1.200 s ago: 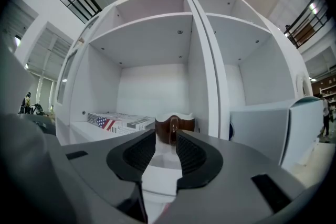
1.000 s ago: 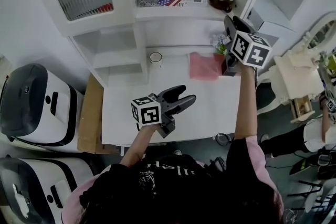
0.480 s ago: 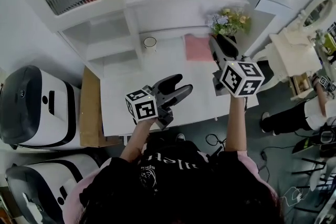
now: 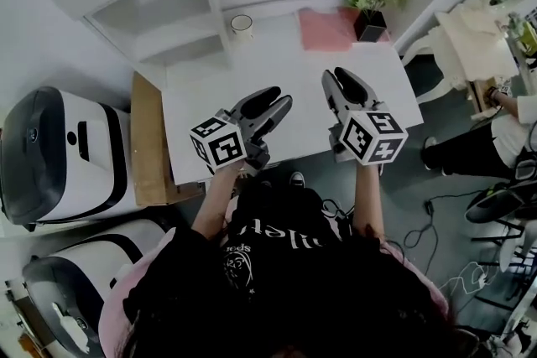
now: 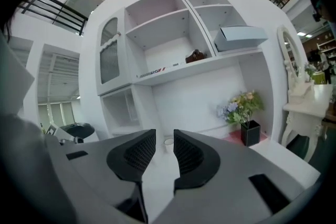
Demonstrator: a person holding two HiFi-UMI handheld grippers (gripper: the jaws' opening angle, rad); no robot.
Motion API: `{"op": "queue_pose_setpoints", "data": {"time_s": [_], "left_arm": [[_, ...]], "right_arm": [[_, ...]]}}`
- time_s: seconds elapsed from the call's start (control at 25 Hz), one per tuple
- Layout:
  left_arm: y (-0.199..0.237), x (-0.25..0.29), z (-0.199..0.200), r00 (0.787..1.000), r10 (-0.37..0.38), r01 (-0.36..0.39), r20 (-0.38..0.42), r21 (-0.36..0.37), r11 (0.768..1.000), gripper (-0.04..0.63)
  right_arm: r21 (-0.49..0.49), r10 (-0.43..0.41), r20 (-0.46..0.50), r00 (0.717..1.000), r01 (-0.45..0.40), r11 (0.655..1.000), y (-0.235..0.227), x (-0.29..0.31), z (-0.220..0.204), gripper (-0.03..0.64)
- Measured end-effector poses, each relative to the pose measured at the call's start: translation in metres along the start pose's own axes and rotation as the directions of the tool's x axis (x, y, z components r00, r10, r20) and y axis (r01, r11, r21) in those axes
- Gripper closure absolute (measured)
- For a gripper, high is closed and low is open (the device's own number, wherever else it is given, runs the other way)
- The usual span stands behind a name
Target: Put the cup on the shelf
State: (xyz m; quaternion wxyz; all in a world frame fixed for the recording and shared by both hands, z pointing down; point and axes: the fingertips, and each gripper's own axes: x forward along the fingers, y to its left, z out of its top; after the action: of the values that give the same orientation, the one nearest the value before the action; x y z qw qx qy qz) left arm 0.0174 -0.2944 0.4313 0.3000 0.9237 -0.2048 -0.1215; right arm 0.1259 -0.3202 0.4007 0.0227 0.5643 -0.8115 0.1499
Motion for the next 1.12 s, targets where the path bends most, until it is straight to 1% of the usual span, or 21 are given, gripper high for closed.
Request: {"op": "queue_pose_setpoints", "data": {"time_s": [0.2, 0.4, 0.56, 0.76, 0.92, 1.12], "left_arm": [[0.001, -0.030, -0.012, 1.000, 0.001, -0.001, -0.030, -0.002, 1.000, 0.446], [0.000, -0.053, -0.025, 0.997, -0.004, 0.005, -0.076, 0.010, 1.000, 0.476], [-0.004, -0.066, -0.029, 0.995, -0.009, 0.012, -0.099, 0.025, 1.000, 0.485], [-0.006, -0.078, -0.029, 0.994, -0.005, 0.012, -0.113, 0.060, 0.998, 0.489], [-0.005, -0.086, -0.028, 0.994, 0.001, 0.008, -0.108, 0.076, 0.997, 0.489], [-0.004, -0.090, -0.026, 0.995, 0.001, 0.007, -0.099, 0.079, 0.997, 0.489]], "right_arm": [[0.032, 0.012, -0.047, 0.999, -0.011, 0.999, 0.040, -0.013, -0.046, 0.497], [0.059, 0.016, -0.073, 0.997, -0.012, 0.998, 0.074, -0.024, -0.077, 0.497], [0.059, 0.010, -0.065, 0.998, -0.007, 0.998, 0.094, -0.032, -0.087, 0.508], [0.033, 0.018, -0.072, 0.997, -0.015, 0.999, 0.110, -0.036, -0.096, 0.532], [0.004, 0.041, -0.089, 0.995, -0.041, 0.999, 0.121, -0.034, -0.101, 0.546], [-0.030, 0.073, -0.106, 0.992, -0.077, 0.997, 0.132, -0.029, -0.103, 0.552]]}}
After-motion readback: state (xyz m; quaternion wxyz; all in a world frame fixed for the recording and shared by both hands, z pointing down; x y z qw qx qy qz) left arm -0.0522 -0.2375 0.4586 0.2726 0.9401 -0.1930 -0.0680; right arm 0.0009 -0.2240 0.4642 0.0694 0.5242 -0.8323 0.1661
